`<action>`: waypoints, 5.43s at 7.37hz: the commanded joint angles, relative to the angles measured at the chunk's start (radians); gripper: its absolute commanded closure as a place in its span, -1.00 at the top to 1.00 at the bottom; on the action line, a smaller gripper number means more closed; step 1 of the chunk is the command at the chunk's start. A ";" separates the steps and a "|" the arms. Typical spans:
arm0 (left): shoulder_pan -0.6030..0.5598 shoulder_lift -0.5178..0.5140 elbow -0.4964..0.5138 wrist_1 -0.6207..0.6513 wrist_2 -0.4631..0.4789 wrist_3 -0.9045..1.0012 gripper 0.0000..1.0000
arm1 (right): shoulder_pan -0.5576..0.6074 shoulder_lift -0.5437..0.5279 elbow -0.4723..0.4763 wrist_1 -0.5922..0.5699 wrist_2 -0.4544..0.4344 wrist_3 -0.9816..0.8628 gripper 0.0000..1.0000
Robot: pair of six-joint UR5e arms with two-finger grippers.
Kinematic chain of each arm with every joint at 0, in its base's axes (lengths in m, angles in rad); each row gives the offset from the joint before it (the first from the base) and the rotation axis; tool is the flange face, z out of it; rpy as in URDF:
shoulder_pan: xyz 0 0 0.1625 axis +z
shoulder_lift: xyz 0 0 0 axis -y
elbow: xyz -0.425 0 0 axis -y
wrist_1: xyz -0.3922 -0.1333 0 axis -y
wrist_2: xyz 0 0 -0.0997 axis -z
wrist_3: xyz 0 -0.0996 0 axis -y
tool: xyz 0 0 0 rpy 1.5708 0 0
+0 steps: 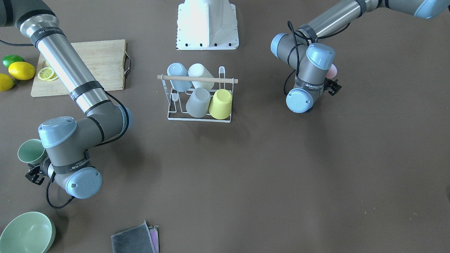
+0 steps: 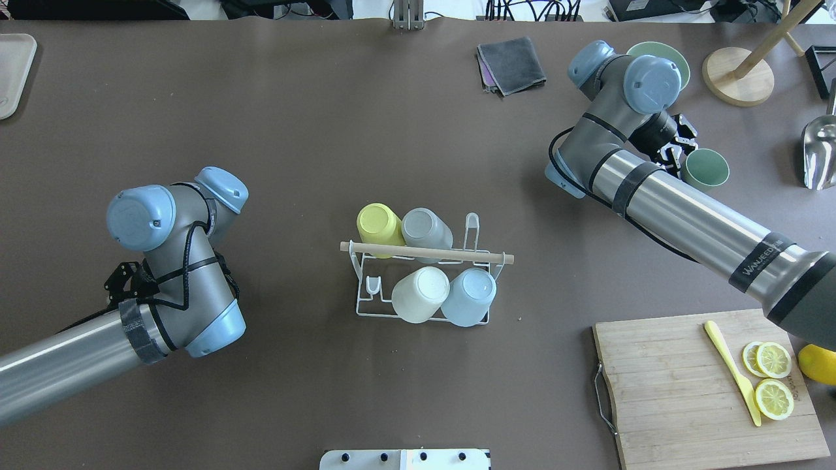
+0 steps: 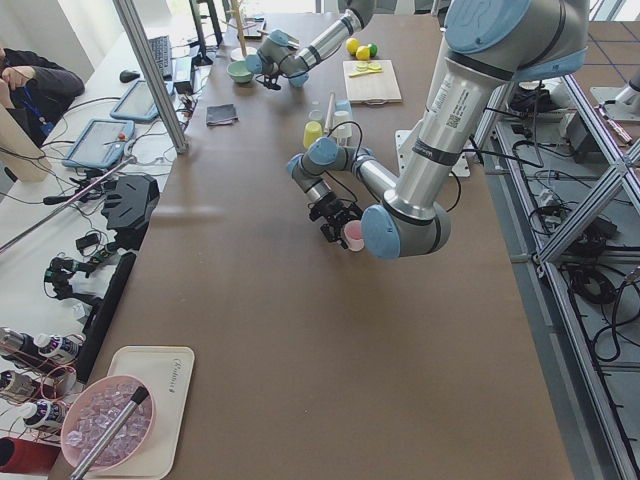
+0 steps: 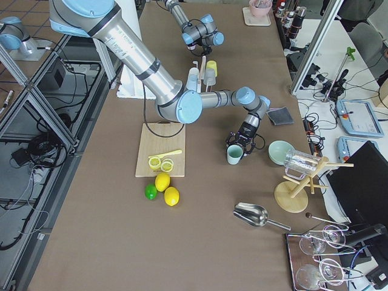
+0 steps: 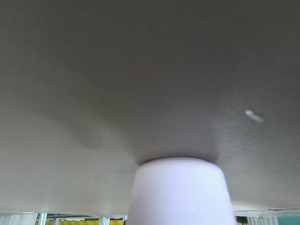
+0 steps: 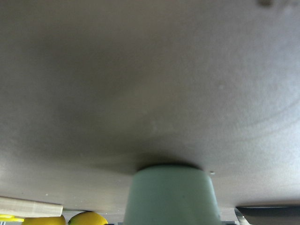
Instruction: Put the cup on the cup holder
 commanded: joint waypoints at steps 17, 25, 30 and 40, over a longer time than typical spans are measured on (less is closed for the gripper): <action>-0.084 0.094 -0.268 0.002 0.105 0.066 -0.13 | 0.230 -0.318 0.542 1.173 0.634 0.681 -0.80; -0.267 0.069 -0.339 -0.269 0.367 0.345 -0.54 | 0.144 -0.387 0.553 1.926 0.480 1.109 -0.85; -0.298 0.073 -0.376 -0.546 0.420 0.348 -0.65 | 0.009 -0.407 0.562 2.291 0.261 1.310 -0.88; -0.304 0.233 -0.385 -1.151 0.324 0.154 -0.92 | -0.247 -0.454 0.631 2.377 0.130 0.998 -0.79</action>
